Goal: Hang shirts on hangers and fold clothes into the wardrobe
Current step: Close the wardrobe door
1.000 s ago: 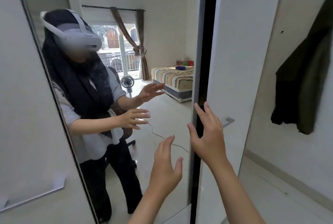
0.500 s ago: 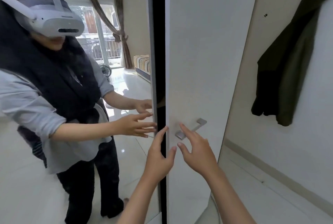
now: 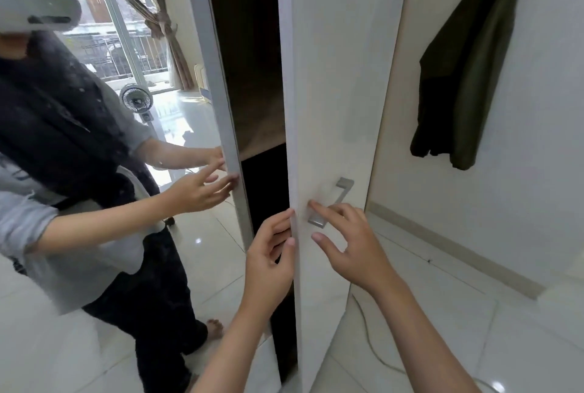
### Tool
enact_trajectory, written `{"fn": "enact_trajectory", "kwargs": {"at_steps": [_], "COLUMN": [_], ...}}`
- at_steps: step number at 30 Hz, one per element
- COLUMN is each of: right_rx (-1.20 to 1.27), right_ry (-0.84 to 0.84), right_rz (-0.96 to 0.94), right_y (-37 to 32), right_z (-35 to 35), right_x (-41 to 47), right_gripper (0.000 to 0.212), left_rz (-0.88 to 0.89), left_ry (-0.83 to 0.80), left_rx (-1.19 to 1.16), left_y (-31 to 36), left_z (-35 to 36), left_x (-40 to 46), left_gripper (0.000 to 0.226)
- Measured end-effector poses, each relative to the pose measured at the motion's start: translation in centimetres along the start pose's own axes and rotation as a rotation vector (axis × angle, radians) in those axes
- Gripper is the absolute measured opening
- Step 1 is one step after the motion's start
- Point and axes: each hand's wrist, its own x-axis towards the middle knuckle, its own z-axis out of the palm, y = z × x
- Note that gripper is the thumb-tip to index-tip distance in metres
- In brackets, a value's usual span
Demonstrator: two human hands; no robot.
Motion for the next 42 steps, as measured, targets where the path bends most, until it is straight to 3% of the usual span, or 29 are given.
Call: {"fn": "enact_trajectory", "kwargs": {"at_steps": [7, 12, 17, 20, 26, 33, 42], "right_rx": [0.056, -0.170, -0.265, -0.299, -0.407, -0.393, -0.314], "right_ry": [0.256, 0.598, 0.710, 0.732, 0.802, 0.741, 0.747], "right_rz": [0.116, 0.053, 0.138, 0.273, 0.356, 0.270, 0.339], "right_y": [-1.4, -2.5, -1.3, -0.2, 3.8, 10.9, 20.8], "right_z": [-4.8, -7.6, -10.8, -12.3, -15.4, -21.0, -27.7], "right_x": [-4.4, -5.5, -7.1, -7.7, -7.6, -6.9, -3.4], "right_gripper": [0.048, 0.062, 0.056, 0.060, 0.079, 0.087, 0.082], "left_rz": [0.071, 0.034, 0.001, 0.095, 0.247, 0.308, 0.245], "left_ry": [-0.231, -0.459, -0.703, -0.787, -0.795, -0.667, -0.502], "left_rx": [-0.105, -0.237, -0.291, -0.180, -0.029, 0.108, 0.245], "left_y": [-0.3, -1.3, -1.4, -0.9, -0.6, -0.9, -2.8], "left_z": [4.0, 7.8, 12.2, 14.8, 20.8, 29.5, 39.7], "left_x": [-1.3, -1.7, -1.4, -0.3, 4.3, 10.1, 12.8], "left_gripper": [0.033, 0.025, 0.034, 0.044, 0.064, 0.117, 0.121]}}
